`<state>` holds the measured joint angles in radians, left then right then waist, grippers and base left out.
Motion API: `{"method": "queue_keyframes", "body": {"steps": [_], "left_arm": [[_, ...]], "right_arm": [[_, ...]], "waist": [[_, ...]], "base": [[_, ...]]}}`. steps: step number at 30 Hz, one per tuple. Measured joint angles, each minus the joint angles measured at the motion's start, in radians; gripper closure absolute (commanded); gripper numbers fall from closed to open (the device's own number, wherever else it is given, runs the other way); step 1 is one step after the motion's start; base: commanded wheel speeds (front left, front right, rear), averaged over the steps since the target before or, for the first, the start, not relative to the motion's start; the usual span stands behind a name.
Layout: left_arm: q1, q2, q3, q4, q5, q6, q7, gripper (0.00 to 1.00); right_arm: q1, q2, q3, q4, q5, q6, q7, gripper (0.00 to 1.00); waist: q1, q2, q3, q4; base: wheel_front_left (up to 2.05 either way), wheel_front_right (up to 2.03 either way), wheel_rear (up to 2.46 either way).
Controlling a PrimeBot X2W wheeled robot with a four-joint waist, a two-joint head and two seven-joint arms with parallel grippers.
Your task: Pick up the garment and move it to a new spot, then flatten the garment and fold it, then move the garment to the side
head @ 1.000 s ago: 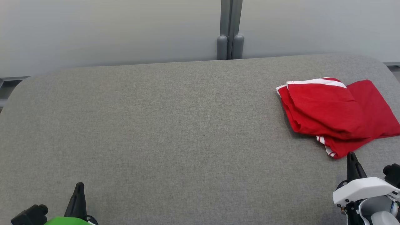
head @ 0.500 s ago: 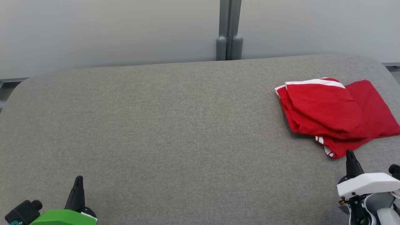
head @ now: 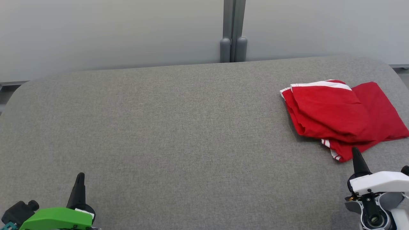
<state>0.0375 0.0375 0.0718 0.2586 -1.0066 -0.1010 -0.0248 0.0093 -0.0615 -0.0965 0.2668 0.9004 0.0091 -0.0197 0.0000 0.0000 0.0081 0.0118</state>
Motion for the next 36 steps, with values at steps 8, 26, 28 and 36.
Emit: {"method": "queue_keyframes", "body": {"steps": [8, 26, 28, 36], "left_arm": [[-0.02, 0.0, 0.004, 0.003, -0.106, 0.0, 0.025, 1.0], [-0.065, 0.0, 0.018, 0.003, -0.348, 0.0, 0.086, 1.0], [-0.065, 0.0, 0.018, 0.004, -0.37, 0.0, 0.095, 1.0], [-0.094, 0.0, 0.021, 0.003, -0.476, 0.0, 0.119, 1.0]], "right_arm": [[-0.011, 0.002, -0.01, 0.003, 0.121, 0.017, 0.024, 1.0], [-0.051, 0.014, -0.033, 0.008, 0.407, 0.054, 0.084, 1.0], [-0.055, 0.015, -0.035, 0.009, 0.439, 0.062, 0.092, 1.0], [-0.069, 0.02, -0.047, 0.009, 0.559, 0.075, 0.119, 1.0]], "waist": [[0.0, 0.0, -0.002, -0.002], [0.0, 0.0, -0.007, -0.007], [0.0, 0.0, -0.007, -0.008], [0.0, 0.0, -0.009, -0.01]], "base": [[0.0, 0.0, 0.0], [0.0, 0.0, 0.0], [0.0, 0.0, 0.0], [0.0, 0.0, 0.0]]}}
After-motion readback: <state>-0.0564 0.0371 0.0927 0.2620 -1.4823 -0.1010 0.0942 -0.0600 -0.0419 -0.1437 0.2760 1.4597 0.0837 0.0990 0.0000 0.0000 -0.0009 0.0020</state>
